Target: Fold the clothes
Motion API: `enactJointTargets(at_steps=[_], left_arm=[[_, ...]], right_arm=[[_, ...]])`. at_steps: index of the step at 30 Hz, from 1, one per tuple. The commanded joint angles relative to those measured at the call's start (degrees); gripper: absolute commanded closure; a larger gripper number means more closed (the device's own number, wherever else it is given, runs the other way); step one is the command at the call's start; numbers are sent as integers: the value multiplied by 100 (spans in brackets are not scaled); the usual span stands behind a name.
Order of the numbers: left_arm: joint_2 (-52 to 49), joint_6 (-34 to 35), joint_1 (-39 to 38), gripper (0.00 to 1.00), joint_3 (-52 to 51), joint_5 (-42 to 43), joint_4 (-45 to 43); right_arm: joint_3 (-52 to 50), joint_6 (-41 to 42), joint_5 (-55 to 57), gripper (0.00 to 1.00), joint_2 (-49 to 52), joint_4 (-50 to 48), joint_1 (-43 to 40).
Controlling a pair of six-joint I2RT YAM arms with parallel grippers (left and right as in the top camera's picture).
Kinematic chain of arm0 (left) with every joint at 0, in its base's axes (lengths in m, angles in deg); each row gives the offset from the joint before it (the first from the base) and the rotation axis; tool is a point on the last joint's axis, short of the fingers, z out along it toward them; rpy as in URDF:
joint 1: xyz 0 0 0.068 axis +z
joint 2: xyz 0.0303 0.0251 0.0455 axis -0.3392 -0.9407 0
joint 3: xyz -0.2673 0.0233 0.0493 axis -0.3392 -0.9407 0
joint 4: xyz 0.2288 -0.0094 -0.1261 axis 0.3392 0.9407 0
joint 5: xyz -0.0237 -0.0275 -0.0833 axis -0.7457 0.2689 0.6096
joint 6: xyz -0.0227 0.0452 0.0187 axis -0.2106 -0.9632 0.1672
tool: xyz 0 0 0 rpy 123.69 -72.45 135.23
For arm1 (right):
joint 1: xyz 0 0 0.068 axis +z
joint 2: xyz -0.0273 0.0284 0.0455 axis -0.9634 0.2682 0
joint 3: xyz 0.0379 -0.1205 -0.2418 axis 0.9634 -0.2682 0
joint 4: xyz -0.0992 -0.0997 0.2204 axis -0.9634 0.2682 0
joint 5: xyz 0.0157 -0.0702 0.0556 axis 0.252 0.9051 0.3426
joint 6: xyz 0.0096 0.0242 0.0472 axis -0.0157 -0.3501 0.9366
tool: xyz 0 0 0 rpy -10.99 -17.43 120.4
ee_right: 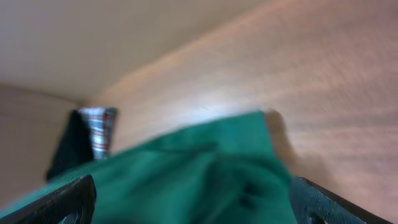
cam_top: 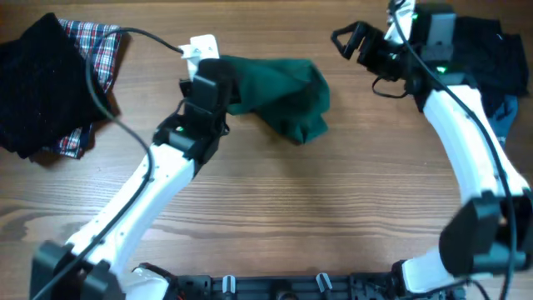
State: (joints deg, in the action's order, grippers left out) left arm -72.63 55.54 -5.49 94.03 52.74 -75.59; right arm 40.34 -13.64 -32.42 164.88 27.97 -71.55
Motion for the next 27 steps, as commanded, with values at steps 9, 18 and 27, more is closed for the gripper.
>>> enactJointTargets(at_steps=[9, 18, 27], left_arm=[[826, -177, 387, 96, 92, -136, 195], [826, -177, 385, 96, 92, -136, 199], [826, -175, 387, 96, 90, -138, 326]], right_arm=[[81, -138, -245, 7, 1609, 291, 50], [81, -573, -905, 20, 1681, 879, 411], [81, -437, -1128, 22, 1978, 693, 680]])
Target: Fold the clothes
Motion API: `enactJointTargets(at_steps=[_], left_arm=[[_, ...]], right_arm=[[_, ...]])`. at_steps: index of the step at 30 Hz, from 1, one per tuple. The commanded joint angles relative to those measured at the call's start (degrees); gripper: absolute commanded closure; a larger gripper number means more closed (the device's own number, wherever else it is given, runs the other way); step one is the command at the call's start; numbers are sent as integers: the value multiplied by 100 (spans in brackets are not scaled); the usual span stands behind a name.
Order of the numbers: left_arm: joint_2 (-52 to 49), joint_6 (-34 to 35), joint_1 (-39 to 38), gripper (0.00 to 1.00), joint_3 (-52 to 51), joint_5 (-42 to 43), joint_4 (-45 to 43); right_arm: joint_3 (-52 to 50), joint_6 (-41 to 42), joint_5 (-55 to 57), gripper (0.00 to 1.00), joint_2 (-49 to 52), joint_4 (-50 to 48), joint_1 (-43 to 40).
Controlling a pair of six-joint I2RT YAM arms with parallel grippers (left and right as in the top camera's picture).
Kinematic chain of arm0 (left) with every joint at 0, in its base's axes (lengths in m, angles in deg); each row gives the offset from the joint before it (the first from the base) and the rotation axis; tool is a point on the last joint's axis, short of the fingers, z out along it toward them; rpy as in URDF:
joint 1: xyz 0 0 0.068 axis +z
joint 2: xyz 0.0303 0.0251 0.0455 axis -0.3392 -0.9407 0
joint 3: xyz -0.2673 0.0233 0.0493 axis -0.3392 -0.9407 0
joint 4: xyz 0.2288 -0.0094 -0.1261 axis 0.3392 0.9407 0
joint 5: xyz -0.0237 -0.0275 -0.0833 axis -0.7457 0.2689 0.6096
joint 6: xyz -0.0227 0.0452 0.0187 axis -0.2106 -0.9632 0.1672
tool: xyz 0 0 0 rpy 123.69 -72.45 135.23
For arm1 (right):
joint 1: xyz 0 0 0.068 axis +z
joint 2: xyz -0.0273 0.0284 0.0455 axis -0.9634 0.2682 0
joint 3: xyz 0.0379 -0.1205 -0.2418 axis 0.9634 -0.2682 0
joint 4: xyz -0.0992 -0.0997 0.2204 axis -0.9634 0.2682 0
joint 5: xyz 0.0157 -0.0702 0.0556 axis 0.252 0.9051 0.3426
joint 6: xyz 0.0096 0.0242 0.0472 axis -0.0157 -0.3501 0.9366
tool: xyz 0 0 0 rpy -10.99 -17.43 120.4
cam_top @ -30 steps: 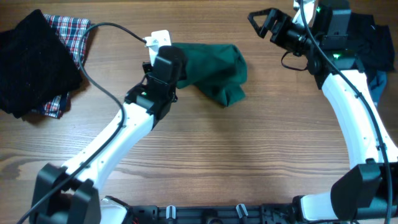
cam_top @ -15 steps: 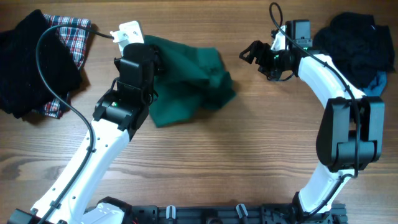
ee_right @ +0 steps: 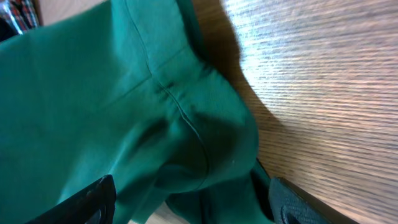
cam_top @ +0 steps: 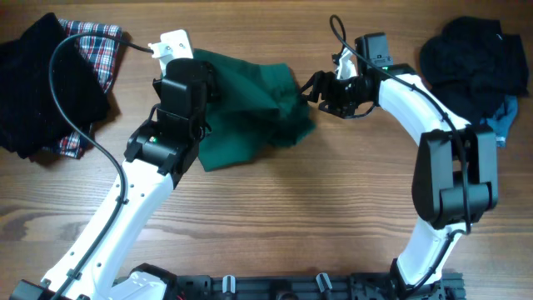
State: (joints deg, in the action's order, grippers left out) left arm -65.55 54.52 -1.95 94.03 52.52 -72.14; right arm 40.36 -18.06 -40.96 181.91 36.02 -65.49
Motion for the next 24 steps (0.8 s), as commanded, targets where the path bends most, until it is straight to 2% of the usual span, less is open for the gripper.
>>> enactJointTargets(at_steps=[1, 8, 12, 14, 16, 17, 18, 22, 24], left_arm=[[118, -74, 33, 96, 90, -116, -22], [118, -72, 31, 96, 90, -114, -15], [118, -72, 31, 96, 90, -114, 0], [116, -72, 31, 96, 90, -114, 0], [116, -72, 31, 96, 90, -114, 0], [116, -70, 31, 96, 90, -114, 0], [118, -68, 31, 96, 90, -114, -2], [118, -72, 33, 96, 92, -120, -33], [122, -74, 42, 96, 92, -127, -129]], right_arm=[[79, 11, -295, 22, 321, -175, 118], [79, 142, -240, 28, 614, -660, 251], [79, 153, -214, 34, 732, -787, 269], [79, 155, -221, 50, 767, -789, 291], [79, 151, -223, 83, 765, -863, 328], [79, 133, -223, 92, 763, -909, 339], [81, 81, -223, 96, 763, -968, 343], [232, -306, -188, 96, 562, -1032, 284], [640, -415, -35, 96, 339, -835, 190]])
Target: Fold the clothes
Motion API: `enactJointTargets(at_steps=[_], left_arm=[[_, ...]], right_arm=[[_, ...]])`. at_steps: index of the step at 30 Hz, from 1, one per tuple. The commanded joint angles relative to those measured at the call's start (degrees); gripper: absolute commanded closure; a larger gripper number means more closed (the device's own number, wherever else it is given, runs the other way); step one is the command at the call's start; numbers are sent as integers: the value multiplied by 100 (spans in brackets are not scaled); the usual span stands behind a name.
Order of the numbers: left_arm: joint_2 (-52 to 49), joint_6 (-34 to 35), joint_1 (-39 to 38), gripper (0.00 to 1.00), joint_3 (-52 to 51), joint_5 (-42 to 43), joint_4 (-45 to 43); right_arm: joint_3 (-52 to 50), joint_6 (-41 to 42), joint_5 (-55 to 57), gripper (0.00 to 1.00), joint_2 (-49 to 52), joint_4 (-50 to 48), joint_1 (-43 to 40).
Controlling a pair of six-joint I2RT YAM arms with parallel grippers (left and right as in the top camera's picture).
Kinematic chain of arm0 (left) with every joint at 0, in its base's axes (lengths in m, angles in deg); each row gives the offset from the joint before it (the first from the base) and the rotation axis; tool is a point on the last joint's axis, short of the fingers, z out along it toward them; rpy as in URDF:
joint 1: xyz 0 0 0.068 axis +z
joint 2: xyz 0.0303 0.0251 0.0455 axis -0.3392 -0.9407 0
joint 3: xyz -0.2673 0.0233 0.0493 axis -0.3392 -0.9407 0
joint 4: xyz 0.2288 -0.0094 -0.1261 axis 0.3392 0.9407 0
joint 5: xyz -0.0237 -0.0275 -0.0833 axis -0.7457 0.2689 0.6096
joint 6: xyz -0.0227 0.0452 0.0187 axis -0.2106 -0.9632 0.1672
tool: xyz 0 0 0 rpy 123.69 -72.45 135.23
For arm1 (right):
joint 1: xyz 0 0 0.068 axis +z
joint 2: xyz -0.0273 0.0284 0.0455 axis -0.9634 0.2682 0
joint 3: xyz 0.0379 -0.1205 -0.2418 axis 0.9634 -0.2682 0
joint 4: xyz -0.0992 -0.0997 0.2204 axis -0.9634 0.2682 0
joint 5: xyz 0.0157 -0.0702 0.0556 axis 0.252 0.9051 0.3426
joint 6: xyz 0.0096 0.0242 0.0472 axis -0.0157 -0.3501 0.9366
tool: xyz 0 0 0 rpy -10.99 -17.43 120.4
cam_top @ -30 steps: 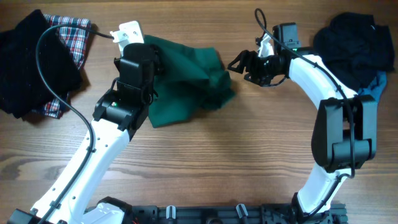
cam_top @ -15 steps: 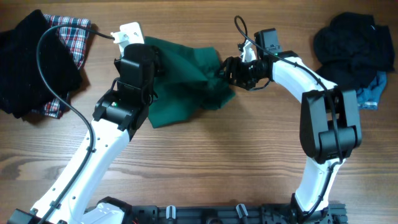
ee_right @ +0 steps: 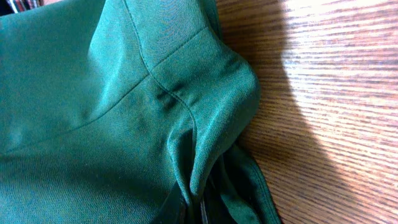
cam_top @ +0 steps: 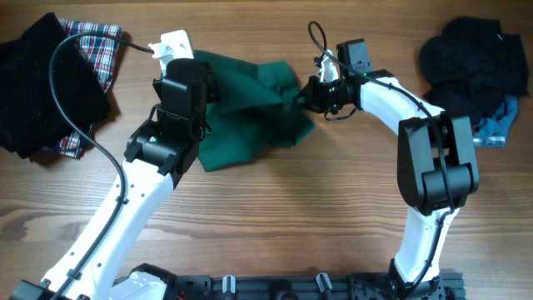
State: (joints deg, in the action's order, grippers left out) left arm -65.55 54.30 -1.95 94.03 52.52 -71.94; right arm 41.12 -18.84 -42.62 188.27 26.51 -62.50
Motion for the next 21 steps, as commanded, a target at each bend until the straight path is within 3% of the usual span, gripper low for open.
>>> enactJointTargets(at_steps=[1, 9, 19, 21], left_arm=[[122, -52, 66, 96, 92, -122, -219], [219, -7, 863, 96, 92, 7, -525], [219, 772, 2492, 96, 170, 2612, -1268], [219, 769, 2544, 96, 269, 2776, -1246]], right_arm=[[846, -428, 308, 96, -391, 323, -144], [3700, -1587, 1648, 96, -636, 2542, -369], [4741, -2039, 1775, 96, -732, 3182, -929], [4948, -2168, 1777, 95, -778, 3259, -1005]])
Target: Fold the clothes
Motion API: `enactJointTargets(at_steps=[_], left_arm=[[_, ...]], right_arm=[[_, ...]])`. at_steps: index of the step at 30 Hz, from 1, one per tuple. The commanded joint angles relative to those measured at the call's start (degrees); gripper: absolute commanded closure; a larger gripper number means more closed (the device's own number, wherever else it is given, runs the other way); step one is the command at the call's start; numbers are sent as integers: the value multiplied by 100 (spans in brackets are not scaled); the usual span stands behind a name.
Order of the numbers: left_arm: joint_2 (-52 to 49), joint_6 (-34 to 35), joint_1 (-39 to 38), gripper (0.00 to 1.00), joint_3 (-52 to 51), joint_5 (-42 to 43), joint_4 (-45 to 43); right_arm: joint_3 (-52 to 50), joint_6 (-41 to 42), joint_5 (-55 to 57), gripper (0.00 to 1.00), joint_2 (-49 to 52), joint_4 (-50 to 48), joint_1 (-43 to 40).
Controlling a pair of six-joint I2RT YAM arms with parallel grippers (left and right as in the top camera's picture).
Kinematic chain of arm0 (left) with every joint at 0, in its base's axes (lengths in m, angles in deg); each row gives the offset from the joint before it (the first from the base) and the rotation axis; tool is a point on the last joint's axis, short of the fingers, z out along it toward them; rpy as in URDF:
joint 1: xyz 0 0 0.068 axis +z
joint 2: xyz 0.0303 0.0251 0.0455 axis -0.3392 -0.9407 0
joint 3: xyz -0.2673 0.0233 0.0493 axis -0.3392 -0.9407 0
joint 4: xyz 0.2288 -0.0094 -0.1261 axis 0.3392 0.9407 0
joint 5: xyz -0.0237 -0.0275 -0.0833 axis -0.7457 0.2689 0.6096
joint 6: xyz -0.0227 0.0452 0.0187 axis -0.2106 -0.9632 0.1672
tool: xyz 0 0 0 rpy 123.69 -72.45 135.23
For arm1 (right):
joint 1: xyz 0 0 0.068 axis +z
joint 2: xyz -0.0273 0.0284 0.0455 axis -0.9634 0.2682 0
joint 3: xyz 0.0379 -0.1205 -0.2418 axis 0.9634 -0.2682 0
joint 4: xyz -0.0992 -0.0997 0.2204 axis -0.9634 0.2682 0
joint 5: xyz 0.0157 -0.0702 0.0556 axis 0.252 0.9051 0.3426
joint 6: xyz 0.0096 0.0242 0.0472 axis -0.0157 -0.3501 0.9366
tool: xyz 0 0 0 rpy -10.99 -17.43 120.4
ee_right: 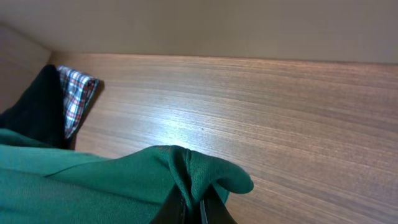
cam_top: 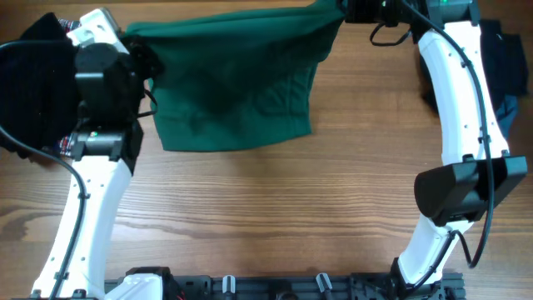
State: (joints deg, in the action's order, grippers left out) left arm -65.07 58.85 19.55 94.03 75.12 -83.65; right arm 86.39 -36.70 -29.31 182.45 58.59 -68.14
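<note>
A dark green garment [cam_top: 233, 83] is stretched wide across the far part of the table. My left gripper [cam_top: 140, 52] is shut on its left upper corner. At the far edge, my right gripper [cam_top: 346, 10] is shut on its right upper corner. In the right wrist view a fold of the green cloth [ee_right: 81, 186] is pinched between the dark fingers of the right gripper [ee_right: 193, 213] and held above the wood. The garment's lower edge hangs toward the table's middle.
A black garment [cam_top: 33, 92] lies at the far left, with a plaid one [ee_right: 76, 96] beside it. A black pile [cam_top: 510, 50] with a blue piece [cam_top: 505, 108] lies at the far right. The wooden table [cam_top: 291, 208] runs to the front rail.
Both grippers have moved apart and toward the far edge with the green garment. It was bunched between them near the table's middle and now hangs spread out wide.
My left gripper was at the crumpled green garment while my right gripper stood open at the far right. Then the right gripper was open at the garment's right edge, then shut on a fold there. Now the two hold it stretched out.
</note>
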Motion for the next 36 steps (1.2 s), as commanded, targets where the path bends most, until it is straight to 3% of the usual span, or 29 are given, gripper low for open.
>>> enactJointTargets(at_steps=[1, 7, 13, 20, 23, 28, 34, 36], left_arm=[[170, 315, 393, 96, 345, 527, -61], [168, 529, 387, 96, 979, 990, -153], [118, 732, 387, 96, 1143, 955, -1189], [-87, 697, 249, 96, 1141, 1145, -197], [-343, 699, 157, 96, 1141, 1143, -234], [-890, 702, 11, 96, 1141, 1106, -911], [-1646, 752, -177, 95, 1174, 450, -2459], [-1829, 872, -177, 96, 1440, 461, -2522]], right_arm=[[590, -389, 472, 96, -236, 107, -494], [1185, -525, 621, 96, -710, 155, -769], [1187, -516, 870, 96, -758, -50, -769], [1174, -505, 890, 96, -758, 411, -767], [1174, -505, 894, 96, -756, 376, -767], [1174, -487, 1062, 96, -466, 177, -767], [1174, -417, 1110, 96, 232, -590, -774], [1174, -363, 1128, 96, 256, -848, -811]])
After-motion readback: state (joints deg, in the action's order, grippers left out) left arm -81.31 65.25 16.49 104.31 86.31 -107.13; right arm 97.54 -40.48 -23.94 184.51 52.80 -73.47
